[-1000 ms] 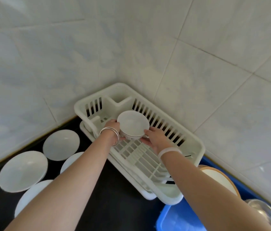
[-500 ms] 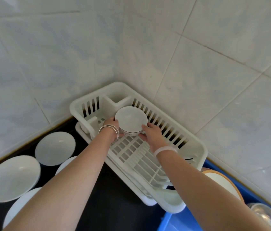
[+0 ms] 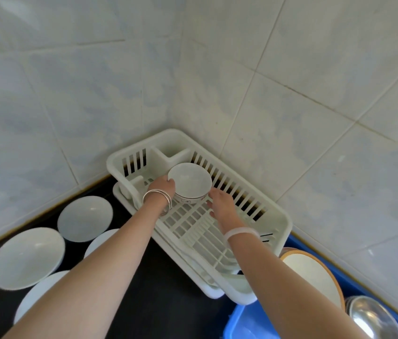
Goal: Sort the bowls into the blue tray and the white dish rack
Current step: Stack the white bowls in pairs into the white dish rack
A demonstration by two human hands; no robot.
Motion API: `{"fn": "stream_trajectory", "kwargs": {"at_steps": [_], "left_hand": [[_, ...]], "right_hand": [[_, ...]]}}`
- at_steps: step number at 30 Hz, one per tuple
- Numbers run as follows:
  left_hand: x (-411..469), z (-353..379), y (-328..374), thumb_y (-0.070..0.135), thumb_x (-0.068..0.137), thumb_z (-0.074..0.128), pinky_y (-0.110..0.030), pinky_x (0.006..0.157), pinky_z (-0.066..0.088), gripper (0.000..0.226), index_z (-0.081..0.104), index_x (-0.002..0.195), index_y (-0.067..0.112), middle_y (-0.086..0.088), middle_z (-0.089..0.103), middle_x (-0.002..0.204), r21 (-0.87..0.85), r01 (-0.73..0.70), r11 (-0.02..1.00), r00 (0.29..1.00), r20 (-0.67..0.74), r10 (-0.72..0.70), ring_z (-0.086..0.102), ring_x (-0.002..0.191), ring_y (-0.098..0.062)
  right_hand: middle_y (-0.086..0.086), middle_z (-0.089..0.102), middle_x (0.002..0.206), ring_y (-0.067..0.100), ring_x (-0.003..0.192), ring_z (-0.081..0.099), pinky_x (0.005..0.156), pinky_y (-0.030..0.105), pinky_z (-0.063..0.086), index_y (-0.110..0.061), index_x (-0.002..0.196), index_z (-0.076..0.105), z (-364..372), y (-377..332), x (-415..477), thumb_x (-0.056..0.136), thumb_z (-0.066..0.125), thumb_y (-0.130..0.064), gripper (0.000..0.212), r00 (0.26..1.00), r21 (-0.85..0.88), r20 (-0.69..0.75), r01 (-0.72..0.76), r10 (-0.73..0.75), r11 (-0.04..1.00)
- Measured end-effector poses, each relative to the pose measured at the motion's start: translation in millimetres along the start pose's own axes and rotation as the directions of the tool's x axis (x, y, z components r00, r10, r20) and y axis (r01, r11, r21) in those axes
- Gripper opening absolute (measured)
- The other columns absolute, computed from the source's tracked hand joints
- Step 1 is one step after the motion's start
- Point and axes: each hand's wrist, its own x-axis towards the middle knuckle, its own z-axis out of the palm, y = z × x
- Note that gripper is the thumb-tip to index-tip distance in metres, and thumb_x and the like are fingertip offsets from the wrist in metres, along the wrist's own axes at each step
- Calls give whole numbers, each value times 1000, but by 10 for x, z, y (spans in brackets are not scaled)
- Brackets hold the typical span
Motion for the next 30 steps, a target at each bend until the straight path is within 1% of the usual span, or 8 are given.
{"fn": "stream_trajectory", "kwargs": {"at_steps": [3, 7, 11, 15, 19, 25, 28, 30], "left_hand": [[-247, -121, 73, 24, 97, 28, -44, 100, 41, 43, 47, 130, 4, -21, 55, 129, 85, -94, 992, 995, -12, 95, 50, 119, -37], [-735, -358, 9, 24, 96, 31, -36, 73, 44, 31, 57, 106, 10, -10, 64, 91, 154, -234, 960, 964, -93, 250, 59, 88, -28], [-1279, -566, -359, 24, 96, 39, -39, 90, 46, 34, 53, 123, 10, -14, 65, 117, 130, -241, 962, 946, -190, 263, 59, 109, -30], [-1722, -666, -975, 21, 94, 43, -39, 100, 42, 39, 48, 132, 15, -7, 57, 132, 95, -131, 987, 936, -316, 155, 53, 122, -27], [-2040, -721, -1658, 14, 92, 45, -39, 104, 36, 46, 41, 138, 14, -6, 47, 141, 92, 6, 996, 915, -402, 31, 44, 130, -26], [-2305, -655, -2242, 8, 88, 53, -47, 101, 40, 59, 31, 142, 16, -11, 28, 151, -1, 210, 978, 857, -482, -185, 36, 135, -29], [-2297, -631, -2343, 7, 87, 55, -49, 101, 41, 67, 24, 146, 18, -13, 38, 146, -181, 216, 960, 843, -461, -277, 48, 126, -33], [-2267, -649, -2365, 9, 88, 55, -47, 99, 42, 71, 19, 147, 22, -13, 49, 139, -325, 238, 915, 825, -429, -367, 56, 116, -33]], "right_hand": [[2, 61, 126, 19, 110, 59, 98, 40, 46, -16, 128, 56, -78, -57, -192, 98, 41, -24, 34, 996, -73, 11, 85, -85, 994], [-9, 65, 105, 3, 84, 61, 71, 22, 46, -20, 119, 60, -52, -65, -705, 97, 43, -23, 28, 968, -141, 98, 243, -231, 960], [-17, 65, 90, 3, 84, 63, 66, 19, 44, -26, 107, 63, 168, 94, -1243, 96, 42, -23, 24, 931, -177, 219, 332, -291, 927], [-10, 68, 89, 11, 82, 64, 69, 21, 47, -27, 97, 65, 447, 389, -1577, 94, 42, -18, 25, 908, -261, 259, 393, -328, 882], [-4, 69, 95, 11, 81, 62, 68, 23, 49, -18, 109, 66, 698, 638, -1640, 96, 43, -19, 27, 912, -397, 216, 408, -349, 822], [7, 65, 115, 23, 101, 62, 75, 30, 46, -16, 134, 48, 1016, 813, -1449, 95, 47, -33, 42, 978, -525, 184, 178, -92, 833], [11, 69, 96, 26, 87, 66, 79, 43, 57, -11, 105, 62, 1158, 815, -1349, 93, 49, -30, 26, 987, -464, 158, 92, -20, 881], [13, 68, 85, 29, 82, 68, 78, 48, 58, -8, 85, 61, 1221, 818, -1286, 88, 50, -23, 19, 990, -417, 140, 66, -8, 907]]}}
